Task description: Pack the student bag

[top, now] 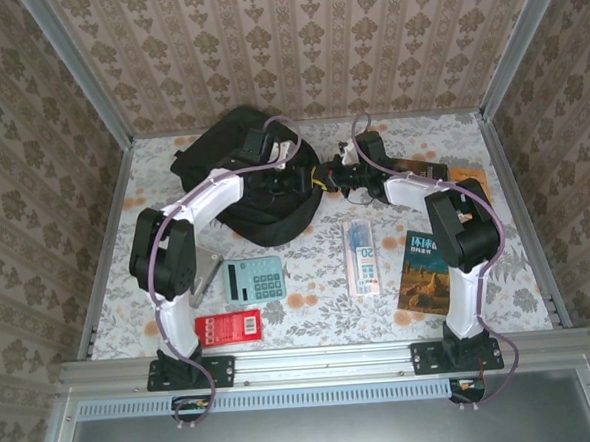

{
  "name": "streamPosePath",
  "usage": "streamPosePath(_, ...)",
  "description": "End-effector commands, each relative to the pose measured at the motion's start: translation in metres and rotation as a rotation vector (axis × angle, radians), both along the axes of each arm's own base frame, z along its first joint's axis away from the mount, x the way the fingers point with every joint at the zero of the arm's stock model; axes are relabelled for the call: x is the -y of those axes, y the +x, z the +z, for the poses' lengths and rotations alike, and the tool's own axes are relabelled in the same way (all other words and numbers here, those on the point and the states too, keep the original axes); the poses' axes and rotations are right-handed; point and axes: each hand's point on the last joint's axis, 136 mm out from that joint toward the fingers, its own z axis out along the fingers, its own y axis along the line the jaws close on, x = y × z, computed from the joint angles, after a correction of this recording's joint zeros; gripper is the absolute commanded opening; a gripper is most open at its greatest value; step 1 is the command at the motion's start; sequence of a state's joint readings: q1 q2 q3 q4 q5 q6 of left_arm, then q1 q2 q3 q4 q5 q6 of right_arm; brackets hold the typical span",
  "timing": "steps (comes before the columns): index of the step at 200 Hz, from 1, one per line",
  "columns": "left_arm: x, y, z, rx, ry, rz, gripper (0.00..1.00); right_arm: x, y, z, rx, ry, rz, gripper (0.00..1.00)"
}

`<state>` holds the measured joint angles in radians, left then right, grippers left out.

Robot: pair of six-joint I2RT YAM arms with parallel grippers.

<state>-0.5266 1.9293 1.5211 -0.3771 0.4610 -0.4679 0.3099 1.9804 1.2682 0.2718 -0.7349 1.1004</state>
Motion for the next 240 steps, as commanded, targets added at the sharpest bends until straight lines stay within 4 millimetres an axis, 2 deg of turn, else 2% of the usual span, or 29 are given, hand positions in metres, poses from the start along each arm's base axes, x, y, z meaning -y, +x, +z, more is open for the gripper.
streamPosePath(1, 0.007, 0.004, 0.003, 0.003, -0.045, -0.022, 0.41, -0.007, -0.001, 0.008, 0.029, 0.049, 0.042, 0.0)
streamPosePath(29, 0.012, 0.004, -0.005, -0.008, -0.053, -0.043, 0.16, -0.008, -0.001, 0.009, 0.025, 0.053, 0.041, 0.0)
streamPosePath(54, 0.013, 0.008, -0.001, 0.008, -0.059, -0.051, 0.0, -0.007, -0.003, 0.01, 0.022, 0.049, 0.041, 0.0)
streamPosePath(85, 0.005, 0.015, 0.017, 0.061, -0.03, -0.048, 0.0, -0.001, -0.006, 0.004, 0.012, -0.004, 0.035, 0.0)
streamPosePath(130, -0.02, 0.022, 0.045, 0.124, 0.027, -0.03, 0.0, 0.026, -0.01, -0.01, -0.004, -0.165, -0.006, 0.0)
streamPosePath(144, -0.024, 0.022, 0.051, 0.132, 0.033, -0.026, 0.0, 0.032, -0.01, -0.011, -0.005, -0.184, -0.017, 0.02)
streamPosePath(156, -0.027, 0.021, 0.056, 0.139, 0.033, -0.025, 0.0, 0.035, -0.01, -0.011, -0.003, -0.208, -0.023, 0.09)
streamPosePath(169, -0.027, 0.021, 0.06, 0.144, 0.031, -0.028, 0.0, 0.037, -0.01, -0.009, 0.008, -0.224, -0.021, 0.08)
streamPosePath(186, -0.021, 0.015, 0.056, 0.121, 0.024, -0.053, 0.0, 0.037, -0.01, -0.003, 0.025, -0.225, -0.021, 0.0)
streamPosePath(192, -0.019, 0.014, 0.052, 0.113, 0.033, -0.058, 0.0, 0.037, -0.011, -0.002, 0.026, -0.222, -0.019, 0.0)
streamPosePath(197, -0.018, 0.014, 0.048, 0.111, 0.046, -0.058, 0.05, 0.036, -0.011, -0.001, 0.027, -0.218, -0.017, 0.0)
streamPosePath(211, -0.015, 0.014, 0.038, 0.101, 0.063, -0.056, 0.33, 0.034, -0.01, -0.001, 0.026, -0.195, -0.011, 0.0)
streamPosePath(218, -0.011, 0.013, 0.034, 0.093, 0.056, -0.058, 0.42, 0.031, -0.01, 0.001, 0.028, -0.167, -0.005, 0.0)
streamPosePath(240, -0.001, 0.013, 0.024, 0.06, 0.028, -0.064, 0.55, 0.024, -0.008, 0.012, 0.055, -0.058, 0.011, 0.0)
